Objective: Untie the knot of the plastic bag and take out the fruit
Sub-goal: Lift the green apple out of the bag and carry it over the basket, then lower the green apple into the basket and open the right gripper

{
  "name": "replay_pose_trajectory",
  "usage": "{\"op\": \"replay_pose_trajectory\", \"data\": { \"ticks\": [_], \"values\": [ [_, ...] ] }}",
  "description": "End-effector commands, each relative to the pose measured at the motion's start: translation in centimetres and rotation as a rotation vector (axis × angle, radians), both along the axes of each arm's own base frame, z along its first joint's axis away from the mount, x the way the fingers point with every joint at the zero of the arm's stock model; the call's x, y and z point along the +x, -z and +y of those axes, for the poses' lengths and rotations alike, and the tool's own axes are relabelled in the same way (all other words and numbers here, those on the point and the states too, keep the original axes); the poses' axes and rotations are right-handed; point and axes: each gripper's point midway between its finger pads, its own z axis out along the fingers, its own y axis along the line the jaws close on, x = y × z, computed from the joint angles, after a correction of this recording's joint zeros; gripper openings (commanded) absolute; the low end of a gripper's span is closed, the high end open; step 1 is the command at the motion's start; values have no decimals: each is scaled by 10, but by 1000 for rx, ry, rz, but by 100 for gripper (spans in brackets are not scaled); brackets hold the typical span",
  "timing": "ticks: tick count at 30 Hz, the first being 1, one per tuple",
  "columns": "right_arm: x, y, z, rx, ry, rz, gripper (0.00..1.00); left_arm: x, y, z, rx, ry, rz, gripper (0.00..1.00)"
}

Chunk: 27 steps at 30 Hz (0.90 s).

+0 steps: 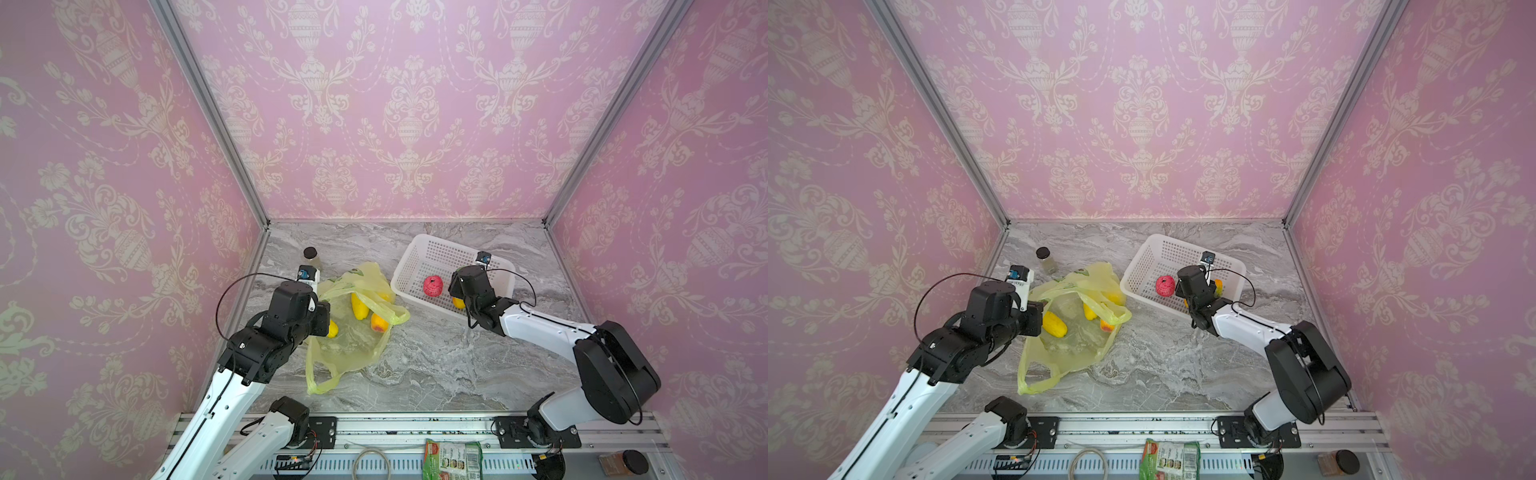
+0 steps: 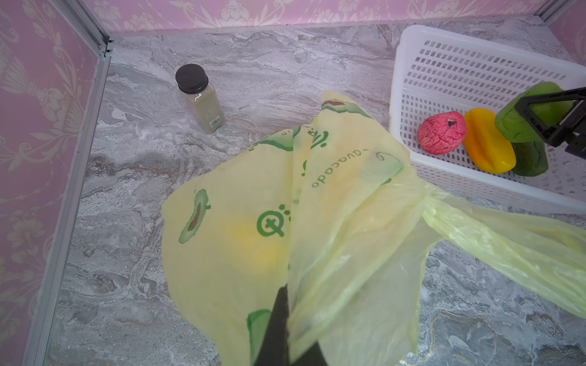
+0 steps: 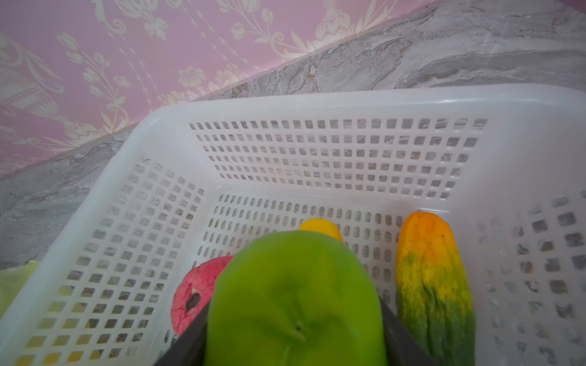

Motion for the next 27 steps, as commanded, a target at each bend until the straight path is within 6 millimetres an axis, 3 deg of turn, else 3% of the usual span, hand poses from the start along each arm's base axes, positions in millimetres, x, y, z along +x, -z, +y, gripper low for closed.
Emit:
{"op": "replay_pose_trajectory", "data": {
  "ticks": [1, 5, 11, 16, 22, 27],
  "values": [
    [9, 16, 3, 43, 4, 71, 6, -1, 7, 3, 4, -16, 26, 0],
    [17, 31, 5, 73, -6, 116, 6, -2, 7, 3, 4, -15, 25, 0],
    [21, 37, 14, 99, -42, 123, 17, -2, 7, 3, 5, -17, 25, 0],
    [18, 25, 20, 131, -84, 75, 34, -2, 7, 3, 6, -17, 26, 0],
    [11, 10, 27, 135, -119, 31, 72, -1, 7, 4, 7, -19, 26, 0],
    [-1, -11, 32, 96, -142, -22, 82, -1, 7, 4, 8, -21, 28, 0]
  ]
}}
